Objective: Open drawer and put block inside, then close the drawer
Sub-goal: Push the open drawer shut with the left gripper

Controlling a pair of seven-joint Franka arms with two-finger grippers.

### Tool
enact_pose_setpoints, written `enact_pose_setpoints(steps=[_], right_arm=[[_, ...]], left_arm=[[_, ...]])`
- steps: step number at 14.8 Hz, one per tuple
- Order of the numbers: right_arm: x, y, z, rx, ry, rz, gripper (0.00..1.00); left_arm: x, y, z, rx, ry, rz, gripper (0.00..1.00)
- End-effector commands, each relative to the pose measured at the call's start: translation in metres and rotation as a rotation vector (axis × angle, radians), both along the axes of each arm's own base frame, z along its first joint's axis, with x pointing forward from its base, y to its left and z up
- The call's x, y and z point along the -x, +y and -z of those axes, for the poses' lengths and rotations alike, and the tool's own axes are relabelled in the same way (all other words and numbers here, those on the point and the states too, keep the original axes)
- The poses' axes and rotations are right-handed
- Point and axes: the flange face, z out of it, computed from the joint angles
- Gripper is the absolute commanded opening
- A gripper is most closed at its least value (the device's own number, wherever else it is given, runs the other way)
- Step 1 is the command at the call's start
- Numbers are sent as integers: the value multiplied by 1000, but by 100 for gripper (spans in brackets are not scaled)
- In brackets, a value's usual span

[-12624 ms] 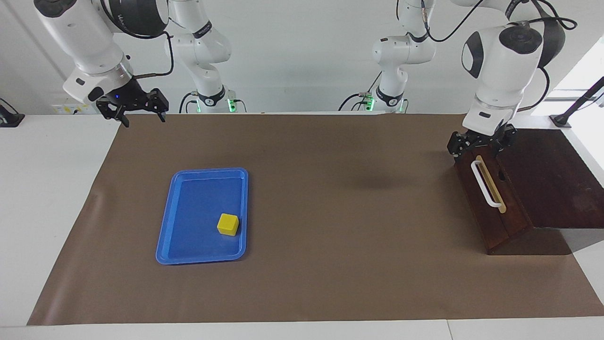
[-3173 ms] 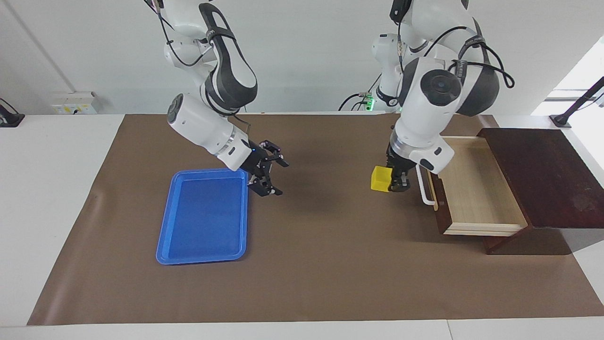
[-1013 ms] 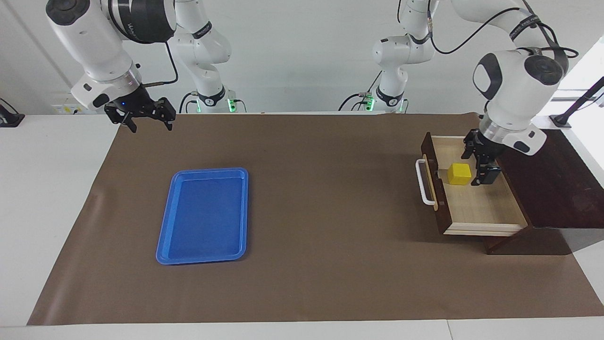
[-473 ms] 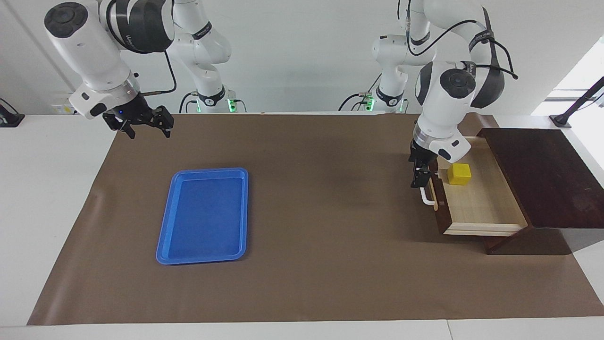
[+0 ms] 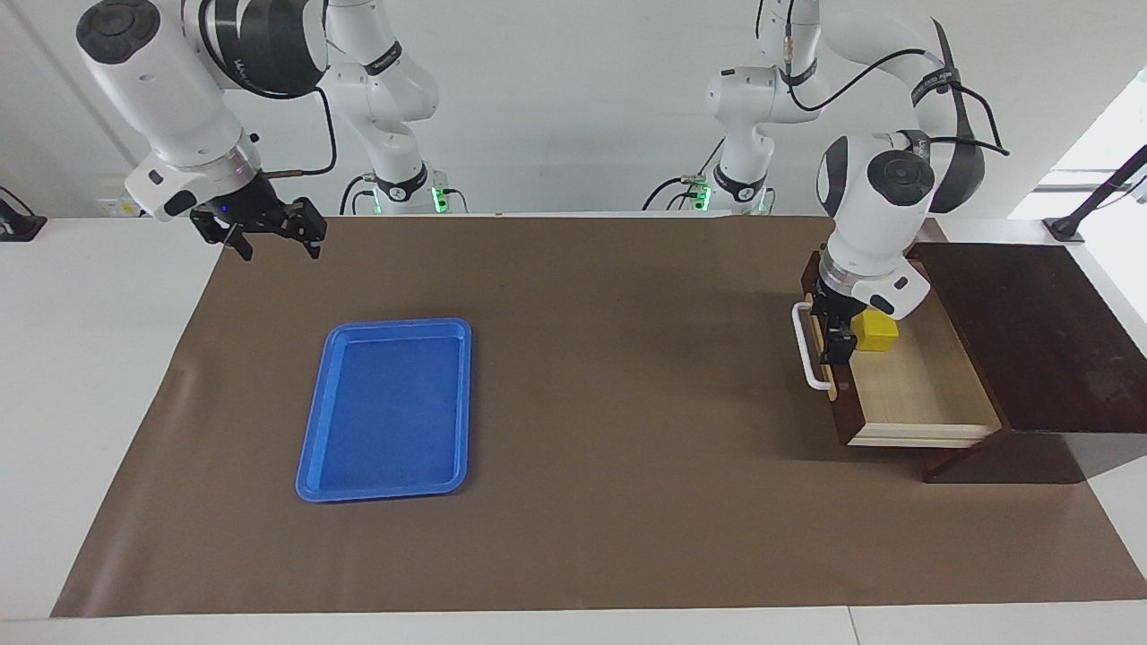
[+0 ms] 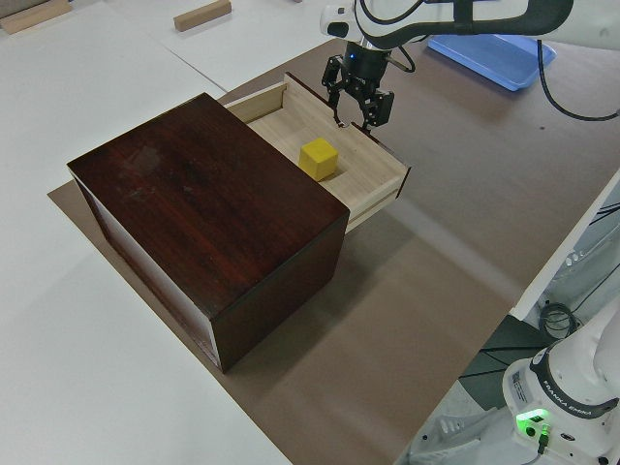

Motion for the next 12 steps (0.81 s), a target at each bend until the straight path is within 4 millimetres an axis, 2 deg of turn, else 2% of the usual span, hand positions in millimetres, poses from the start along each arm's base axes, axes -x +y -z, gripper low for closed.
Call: enact_pose_setpoints(steps=[1,5,8,9,12], right_arm=[[-4,-5,-4,15,2,3,100],[-4,-2,-6,18,-3,-3,100],[-1,-3,-7,19,-7,-3,100],[-1,-2,-7,19,-6,-10,100],[-1,-3,-7,18,-8,-17,100]], left_arm=[[-8,33,-11,-53,-26,18,100],[-10,79,-11,-82,-31,-46,100],[-10,131,-12,-83,-37,-101,100],[-9,140,-12,-83,-36,-112,100],[-9,149,-12,-83,-40,-101,100]])
